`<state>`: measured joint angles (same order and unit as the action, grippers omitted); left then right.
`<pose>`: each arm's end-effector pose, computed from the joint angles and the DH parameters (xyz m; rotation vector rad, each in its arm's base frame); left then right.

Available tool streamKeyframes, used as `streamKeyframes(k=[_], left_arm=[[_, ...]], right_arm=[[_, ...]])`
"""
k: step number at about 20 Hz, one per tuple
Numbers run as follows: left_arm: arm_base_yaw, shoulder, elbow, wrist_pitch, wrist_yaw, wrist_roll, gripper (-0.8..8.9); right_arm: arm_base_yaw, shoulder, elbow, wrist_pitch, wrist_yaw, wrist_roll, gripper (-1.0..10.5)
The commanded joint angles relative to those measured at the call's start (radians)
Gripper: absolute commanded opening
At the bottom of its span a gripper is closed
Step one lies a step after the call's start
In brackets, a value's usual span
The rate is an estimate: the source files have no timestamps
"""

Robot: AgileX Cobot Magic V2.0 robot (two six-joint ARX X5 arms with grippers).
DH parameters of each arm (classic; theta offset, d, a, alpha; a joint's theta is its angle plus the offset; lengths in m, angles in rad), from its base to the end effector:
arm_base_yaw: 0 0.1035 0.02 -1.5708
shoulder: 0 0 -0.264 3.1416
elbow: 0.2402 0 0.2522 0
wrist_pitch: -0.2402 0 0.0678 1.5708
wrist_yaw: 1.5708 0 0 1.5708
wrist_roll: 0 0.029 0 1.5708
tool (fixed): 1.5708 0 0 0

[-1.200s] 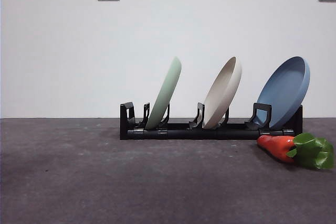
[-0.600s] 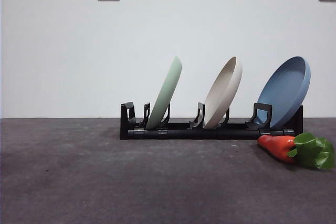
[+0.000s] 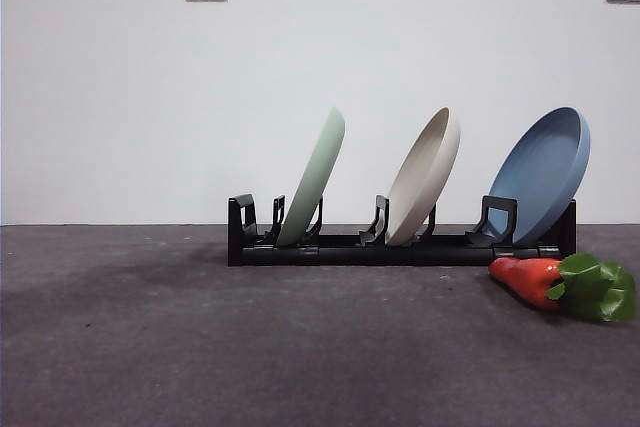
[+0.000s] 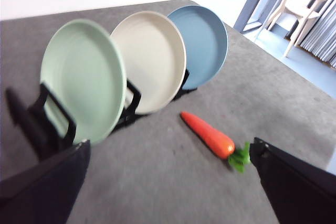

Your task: Take the green plate from the plate rack,put the plate on the table,take the carrot from the table,put the carrot in the plate

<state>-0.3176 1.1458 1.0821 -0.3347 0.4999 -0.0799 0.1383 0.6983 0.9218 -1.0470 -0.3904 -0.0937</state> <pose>0.2288 -0.0898 0.3521 -0.1117 0.4400 -0.7899 0.1051 0.0258 0.3166 0.0184 0.8015 0.5361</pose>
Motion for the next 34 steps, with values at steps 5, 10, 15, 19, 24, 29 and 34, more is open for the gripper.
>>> streamKeyframes(k=[5,10,15,19,24,29,34], left_arm=[[-0.104,0.41,0.266,0.053,-0.103,0.058,5.93],[-0.142,0.642,0.399,0.134,-0.189,0.082,5.93],[-0.15,0.773,0.408,0.246,-0.218,0.081,5.93],[-0.161,0.816,0.408,0.266,-0.251,0.082,5.92],[-0.168,0.817,0.408,0.262,-0.258,0.085,1.37],[-0.175,0.817,0.408,0.254,-0.257,0.085,-0.11],[-0.173,0.816,0.409,0.254,-0.203,0.081,-0.08]], right_arm=[[0.002,0.027,0.003,0.007,-0.001,-0.002,6.9],[0.002,0.03,0.003,0.007,-0.001,-0.001,6.9],[0.002,0.031,0.003,0.007,0.0,-0.001,6.9],[0.002,0.031,0.003,0.007,0.0,-0.002,6.9],[0.002,0.033,0.003,0.007,0.0,-0.002,6.9],[0.002,0.033,0.003,0.007,0.0,-0.002,6.9],[0.002,0.033,0.003,0.007,0.0,-0.002,6.9]])
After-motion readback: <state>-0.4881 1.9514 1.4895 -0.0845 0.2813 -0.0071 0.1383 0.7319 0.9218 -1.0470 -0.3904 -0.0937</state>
